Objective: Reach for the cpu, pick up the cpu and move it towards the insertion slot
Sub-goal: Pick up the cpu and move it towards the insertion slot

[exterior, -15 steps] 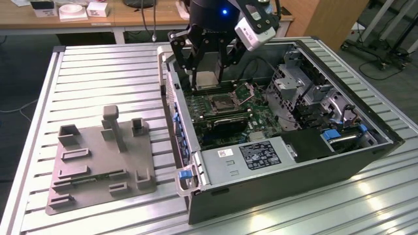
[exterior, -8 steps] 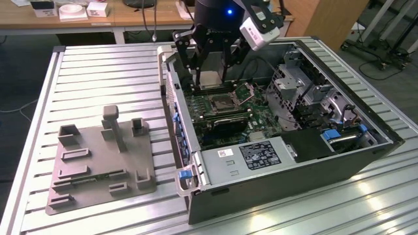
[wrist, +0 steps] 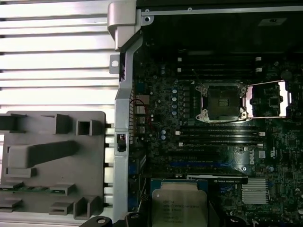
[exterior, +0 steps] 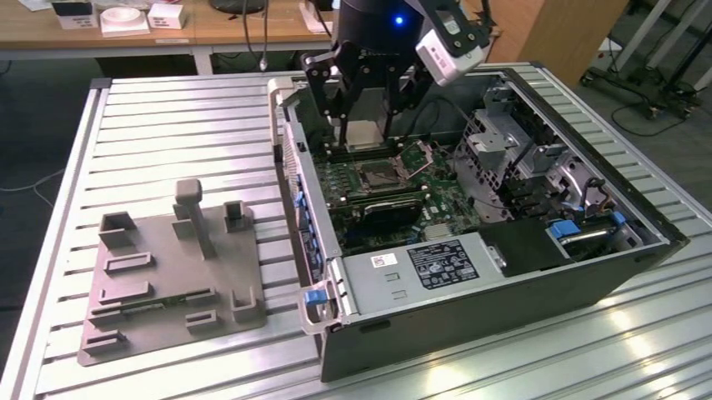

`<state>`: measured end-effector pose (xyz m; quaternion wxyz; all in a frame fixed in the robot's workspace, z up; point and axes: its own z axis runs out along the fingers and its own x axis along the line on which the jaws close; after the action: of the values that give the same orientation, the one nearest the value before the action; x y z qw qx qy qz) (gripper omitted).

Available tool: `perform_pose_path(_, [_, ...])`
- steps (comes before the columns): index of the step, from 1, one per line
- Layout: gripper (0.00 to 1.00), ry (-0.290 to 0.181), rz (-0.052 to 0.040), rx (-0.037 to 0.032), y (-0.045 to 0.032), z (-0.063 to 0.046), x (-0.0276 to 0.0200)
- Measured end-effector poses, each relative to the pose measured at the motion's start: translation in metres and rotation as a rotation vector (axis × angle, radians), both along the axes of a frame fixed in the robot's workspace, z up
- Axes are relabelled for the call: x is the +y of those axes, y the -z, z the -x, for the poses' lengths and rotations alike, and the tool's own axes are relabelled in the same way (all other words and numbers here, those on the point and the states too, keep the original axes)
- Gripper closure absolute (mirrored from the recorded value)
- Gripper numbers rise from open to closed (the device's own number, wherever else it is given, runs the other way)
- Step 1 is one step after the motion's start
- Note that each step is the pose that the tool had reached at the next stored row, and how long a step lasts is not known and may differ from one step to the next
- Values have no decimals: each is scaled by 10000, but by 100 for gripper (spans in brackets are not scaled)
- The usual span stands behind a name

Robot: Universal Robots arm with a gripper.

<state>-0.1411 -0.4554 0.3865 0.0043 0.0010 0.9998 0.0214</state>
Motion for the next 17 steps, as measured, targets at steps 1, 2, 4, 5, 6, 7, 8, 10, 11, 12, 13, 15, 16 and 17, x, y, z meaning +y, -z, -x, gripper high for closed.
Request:
perform_pose_path(1, [46, 0, 0, 0, 0, -4, 0])
perform_pose_path(2, [46, 1, 1, 1, 0, -7, 2])
perform_pose_path(4, [46, 0, 0, 0, 0, -17, 6])
perform_pose_path(5, [46, 0, 0, 0, 0, -21, 8])
perform_pose_path(6, [46, 0, 0, 0, 0, -26, 10])
perform_pose_path(7, [46, 0, 1, 0, 0, -32, 13])
perform_pose_path(8, [46, 0, 0, 0, 0, -40, 15])
perform_pose_path(10, [46, 0, 0, 0, 1, -50, 17])
perform_pose_path(11, [46, 0, -1, 0, 1, -55, 18])
perform_pose_path(12, [46, 0, 0, 0, 0, -61, 20])
perform_pose_path(13, [46, 0, 0, 0, 0, -68, 20])
perform_pose_path(15, [46, 0, 0, 0, 1, -81, 21])
perform_pose_path(16, [46, 0, 0, 0, 1, -89, 22])
perform_pose_path(17, [46, 0, 0, 1, 1, -98, 22])
